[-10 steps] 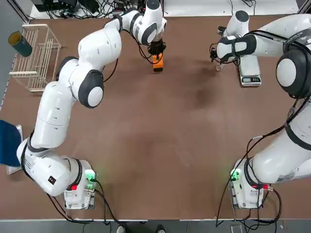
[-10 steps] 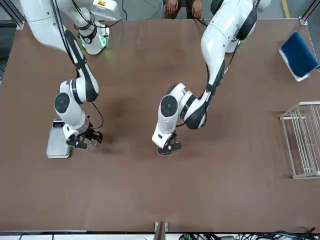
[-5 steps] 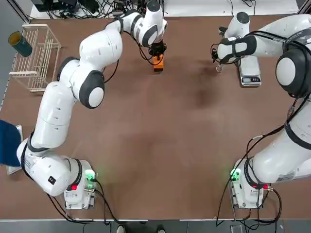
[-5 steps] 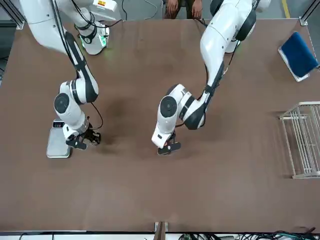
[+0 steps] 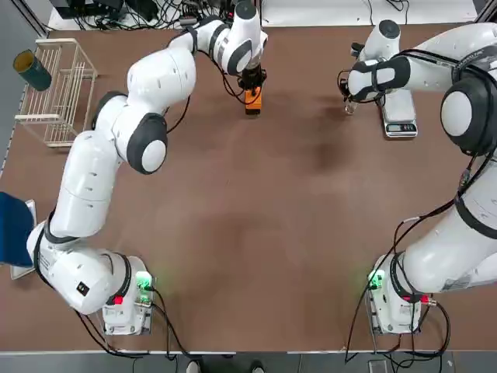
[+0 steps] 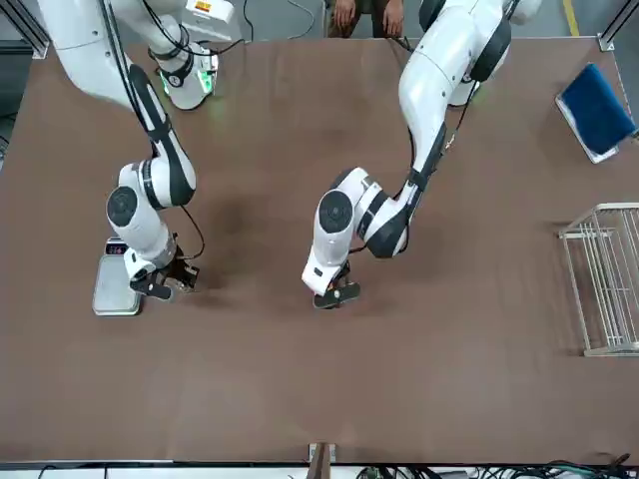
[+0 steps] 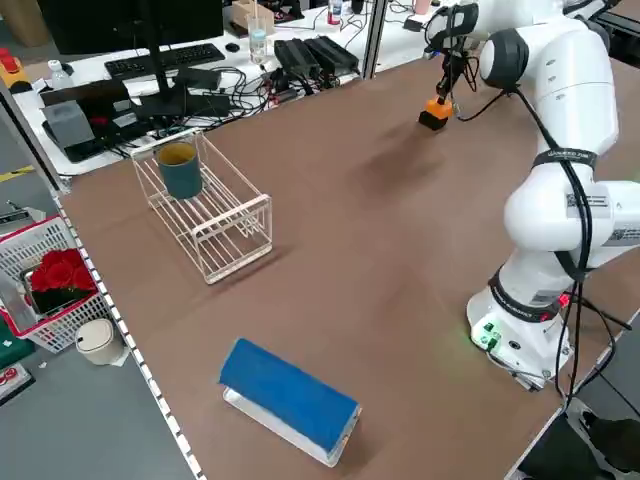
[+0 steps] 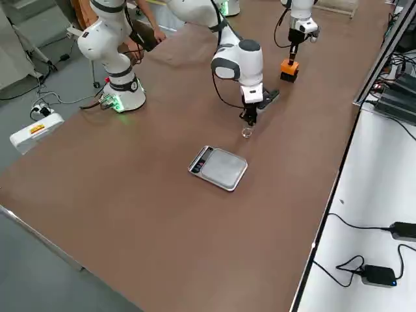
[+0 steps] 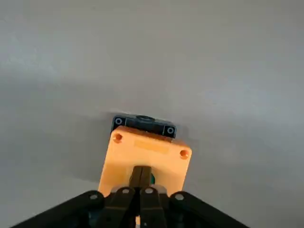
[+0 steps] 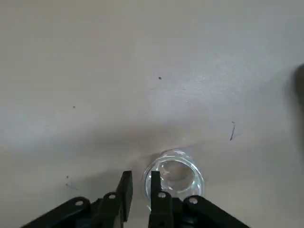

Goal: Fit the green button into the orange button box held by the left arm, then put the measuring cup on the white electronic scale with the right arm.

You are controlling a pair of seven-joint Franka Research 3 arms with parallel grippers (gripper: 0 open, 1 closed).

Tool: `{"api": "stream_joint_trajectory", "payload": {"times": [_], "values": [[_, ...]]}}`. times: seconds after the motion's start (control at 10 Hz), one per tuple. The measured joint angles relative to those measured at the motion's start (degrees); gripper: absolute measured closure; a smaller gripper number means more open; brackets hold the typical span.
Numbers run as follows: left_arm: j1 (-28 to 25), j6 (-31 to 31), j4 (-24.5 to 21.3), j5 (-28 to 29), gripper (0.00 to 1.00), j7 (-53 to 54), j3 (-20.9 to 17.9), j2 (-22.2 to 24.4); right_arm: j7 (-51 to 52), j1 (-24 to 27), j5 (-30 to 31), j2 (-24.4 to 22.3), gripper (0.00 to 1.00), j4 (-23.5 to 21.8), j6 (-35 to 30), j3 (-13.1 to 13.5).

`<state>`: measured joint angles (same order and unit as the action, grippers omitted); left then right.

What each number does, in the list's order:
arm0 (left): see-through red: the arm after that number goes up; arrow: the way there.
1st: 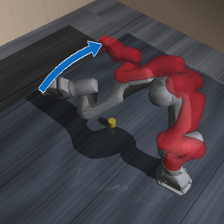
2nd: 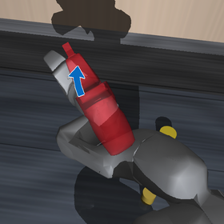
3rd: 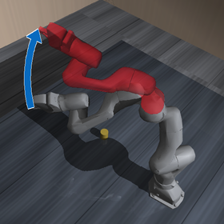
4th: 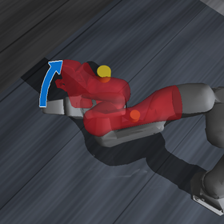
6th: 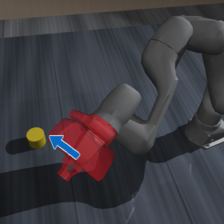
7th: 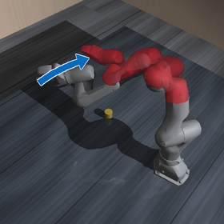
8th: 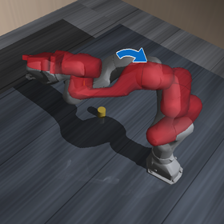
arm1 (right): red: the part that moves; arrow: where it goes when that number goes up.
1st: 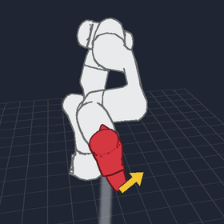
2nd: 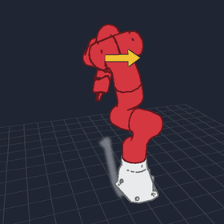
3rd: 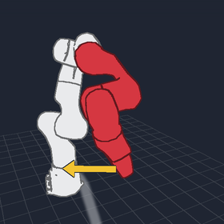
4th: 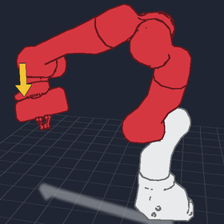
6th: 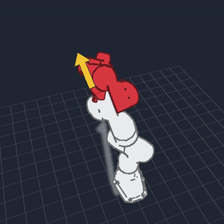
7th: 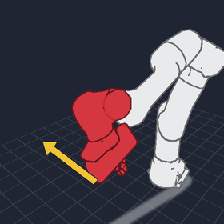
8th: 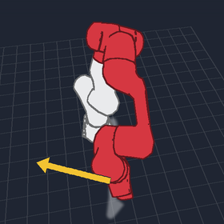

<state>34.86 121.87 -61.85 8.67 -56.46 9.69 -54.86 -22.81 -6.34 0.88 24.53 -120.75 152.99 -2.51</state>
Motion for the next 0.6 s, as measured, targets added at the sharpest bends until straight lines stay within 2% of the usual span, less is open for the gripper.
{"api": "stream_joint_trajectory", "payload": {"times": [0.4,0.5,0.6], "values": [[0.1,0.0,0.0,0.0,0.99,-0.8,0.0,0.0,0.0,0.3,0.0,0.1,0.82,0.0,0.1,0.0],[0.3,0.0,0.0,0.0,0.99,-1.2,-0.1,0.0,0.0,0.3,0.0,0.1,0.91,0.0,0.1,0.1],[0.5,0.0,0.0,0.0,0.99,-1.6,-0.2,0.0,0.0,0.4,0.0,0.0,0.92,0.0,0.1,0.2]]}}
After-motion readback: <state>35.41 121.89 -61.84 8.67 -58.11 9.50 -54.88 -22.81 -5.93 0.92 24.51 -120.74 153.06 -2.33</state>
